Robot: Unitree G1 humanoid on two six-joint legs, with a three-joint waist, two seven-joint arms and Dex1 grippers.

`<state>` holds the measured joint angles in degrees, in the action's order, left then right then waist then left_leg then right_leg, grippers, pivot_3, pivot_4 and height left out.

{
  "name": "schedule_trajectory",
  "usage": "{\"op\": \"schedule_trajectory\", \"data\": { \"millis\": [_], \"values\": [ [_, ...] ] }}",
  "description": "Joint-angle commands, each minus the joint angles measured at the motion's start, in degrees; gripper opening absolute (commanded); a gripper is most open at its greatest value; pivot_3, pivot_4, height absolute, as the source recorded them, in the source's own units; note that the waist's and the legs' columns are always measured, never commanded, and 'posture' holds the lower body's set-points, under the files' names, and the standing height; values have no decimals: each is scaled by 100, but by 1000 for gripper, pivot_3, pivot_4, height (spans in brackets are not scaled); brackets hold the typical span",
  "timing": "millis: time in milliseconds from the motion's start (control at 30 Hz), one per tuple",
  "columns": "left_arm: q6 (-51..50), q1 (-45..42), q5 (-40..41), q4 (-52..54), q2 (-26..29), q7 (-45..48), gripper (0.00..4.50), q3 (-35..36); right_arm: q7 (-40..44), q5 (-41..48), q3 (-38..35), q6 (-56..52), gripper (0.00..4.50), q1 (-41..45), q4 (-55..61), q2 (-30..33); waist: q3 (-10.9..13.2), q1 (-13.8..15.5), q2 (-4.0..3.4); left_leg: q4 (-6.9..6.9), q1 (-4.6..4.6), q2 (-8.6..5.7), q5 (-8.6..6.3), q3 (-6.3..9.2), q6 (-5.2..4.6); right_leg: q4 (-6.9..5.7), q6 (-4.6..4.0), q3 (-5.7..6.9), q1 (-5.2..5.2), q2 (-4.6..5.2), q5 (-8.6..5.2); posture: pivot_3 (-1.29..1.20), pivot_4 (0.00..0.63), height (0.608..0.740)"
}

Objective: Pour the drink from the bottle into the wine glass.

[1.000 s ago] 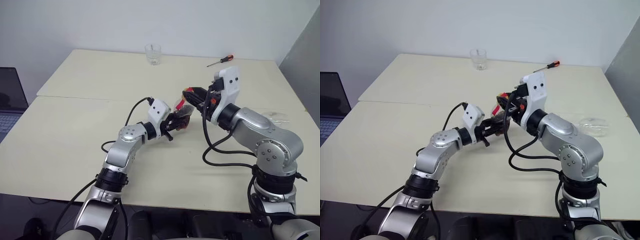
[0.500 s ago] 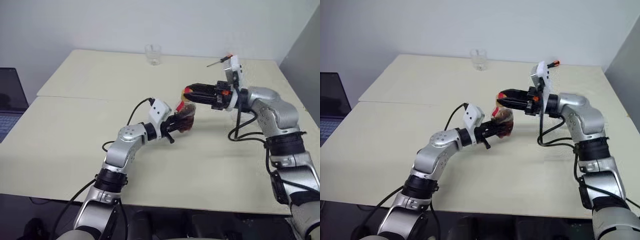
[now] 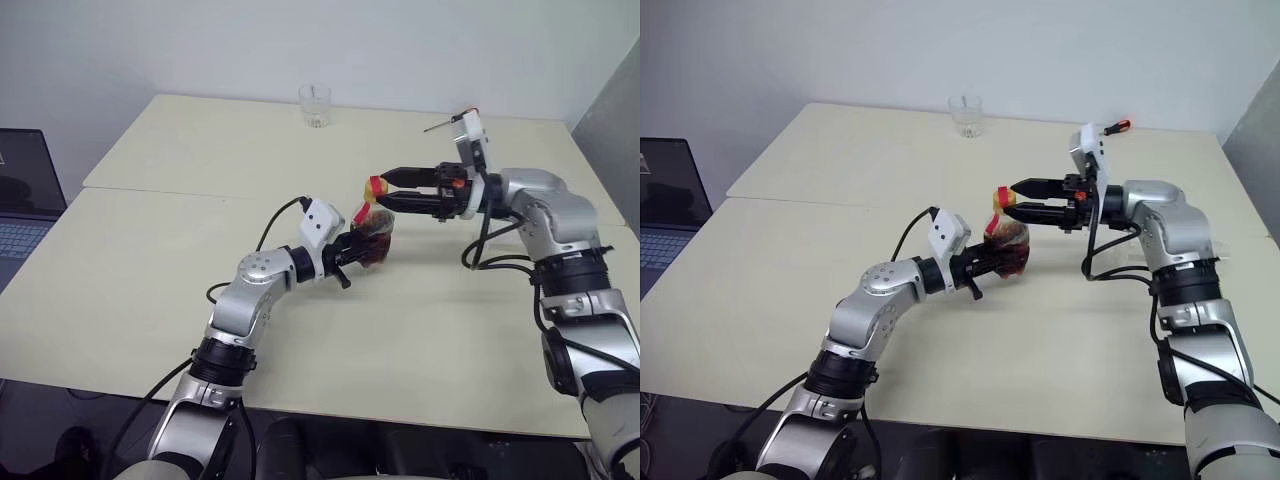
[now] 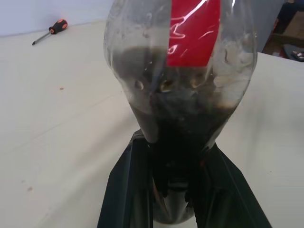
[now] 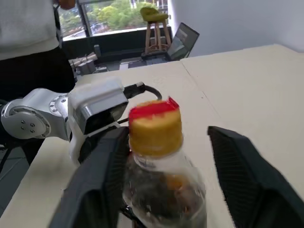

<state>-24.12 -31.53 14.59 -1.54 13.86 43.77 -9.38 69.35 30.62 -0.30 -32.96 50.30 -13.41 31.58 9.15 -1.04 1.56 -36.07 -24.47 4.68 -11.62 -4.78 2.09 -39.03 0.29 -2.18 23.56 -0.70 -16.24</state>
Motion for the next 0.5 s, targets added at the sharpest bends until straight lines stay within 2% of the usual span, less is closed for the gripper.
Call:
{"op": "schedule_trajectory", "data": {
  "millis": [33,67,233,300,400,500],
  "values": [
    [199,-205,130,194,93,219,636,68,-686,703,-824,-643,4299,-286,1464,242,2,4,-4,0,0,0,0,1,0,-2,0,0,0,-1,0,0,150,740],
    [211,-231,154,164,140,303,636,83,-955,854,-1032,-825,4500,-407,1799,286,3,5,-4,1,0,0,0,2,0,-2,0,2,0,-2,0,0,150,740],
    [441,-505,234,-239,320,797,635,115,-2958,715,-1751,-1500,4500,-1126,3423,367,2,-15,-4,1,2,0,0,1,0,-4,2,6,-1,-5,-1,0,150,740],
    [545,-686,297,-514,356,1106,635,111,-3938,1003,-2014,-2130,4500,-1415,4333,110,2,-40,-4,0,4,0,0,1,0,-6,3,1,-1,-5,0,0,150,740],
    [753,-1037,351,-1083,380,1631,635,111,-5081,1433,-2035,-3202,4500,-1885,5850,-98,3,-56,-5,2,3,2,1,2,1,-9,4,2,1,-7,0,0,150,740],
    [937,-1312,396,-1591,315,2090,635,78,-5814,1828,-2062,-3805,4500,-1932,6434,-342,3,-78,-5,2,3,2,0,4,1,-6,6,0,1,-9,-1,0,150,740]
  ]
}}
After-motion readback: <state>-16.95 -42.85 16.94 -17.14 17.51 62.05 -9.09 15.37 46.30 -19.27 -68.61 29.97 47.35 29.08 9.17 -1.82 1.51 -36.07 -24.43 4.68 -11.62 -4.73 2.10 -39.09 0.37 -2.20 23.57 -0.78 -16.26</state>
